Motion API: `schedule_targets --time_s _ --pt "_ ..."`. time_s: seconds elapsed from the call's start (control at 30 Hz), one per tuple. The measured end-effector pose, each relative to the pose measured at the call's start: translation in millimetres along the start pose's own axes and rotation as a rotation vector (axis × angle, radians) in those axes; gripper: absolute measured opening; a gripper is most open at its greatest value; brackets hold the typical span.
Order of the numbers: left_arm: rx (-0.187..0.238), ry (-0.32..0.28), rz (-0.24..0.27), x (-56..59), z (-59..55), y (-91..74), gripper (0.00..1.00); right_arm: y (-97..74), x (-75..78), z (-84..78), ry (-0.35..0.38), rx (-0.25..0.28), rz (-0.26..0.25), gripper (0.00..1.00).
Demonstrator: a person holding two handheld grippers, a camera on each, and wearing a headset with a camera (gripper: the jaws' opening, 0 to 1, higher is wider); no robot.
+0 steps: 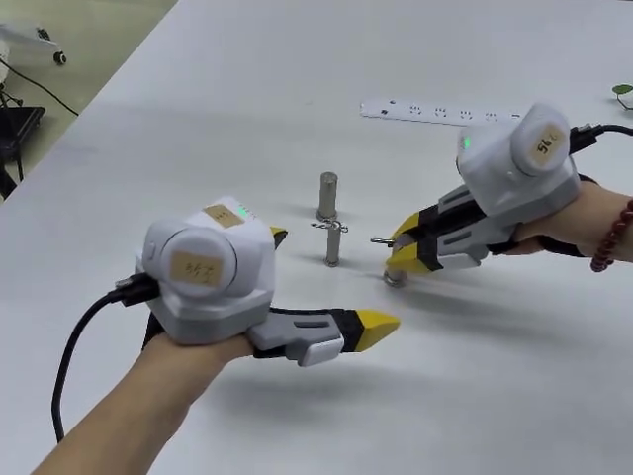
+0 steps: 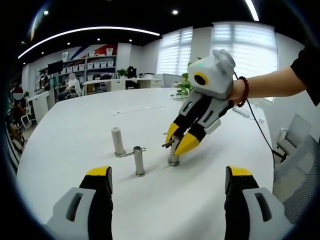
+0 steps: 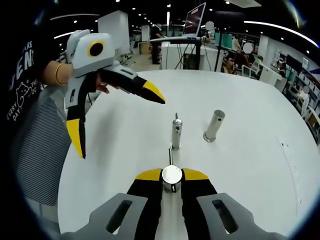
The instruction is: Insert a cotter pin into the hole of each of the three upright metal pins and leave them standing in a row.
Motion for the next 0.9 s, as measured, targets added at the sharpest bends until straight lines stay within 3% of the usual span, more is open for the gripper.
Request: schedule_targets --time_s 0.53,0.9 --pt "-0.01 0.019 0.01 -0.9 -1.0 0.7 0.95 3.1 12.6 -2.5 -0.003 -0.022 0.013 0.09" --pt "-0.017 0.019 0.001 0.9 -2.8 2.2 0.95 2.1 14.5 -6.4 0.022 0.002 0.029 0.09"
Point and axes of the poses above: the centre of the closed fingertips' face, and the gripper's own axes: y roughly forward along the fingers, x roughly to its right, z roughly out of its top, the point moved 5 cm from there along -y, roughly backward along the fingers, and after that the axes turned 8 degrees about x, right-handed, at the moved point
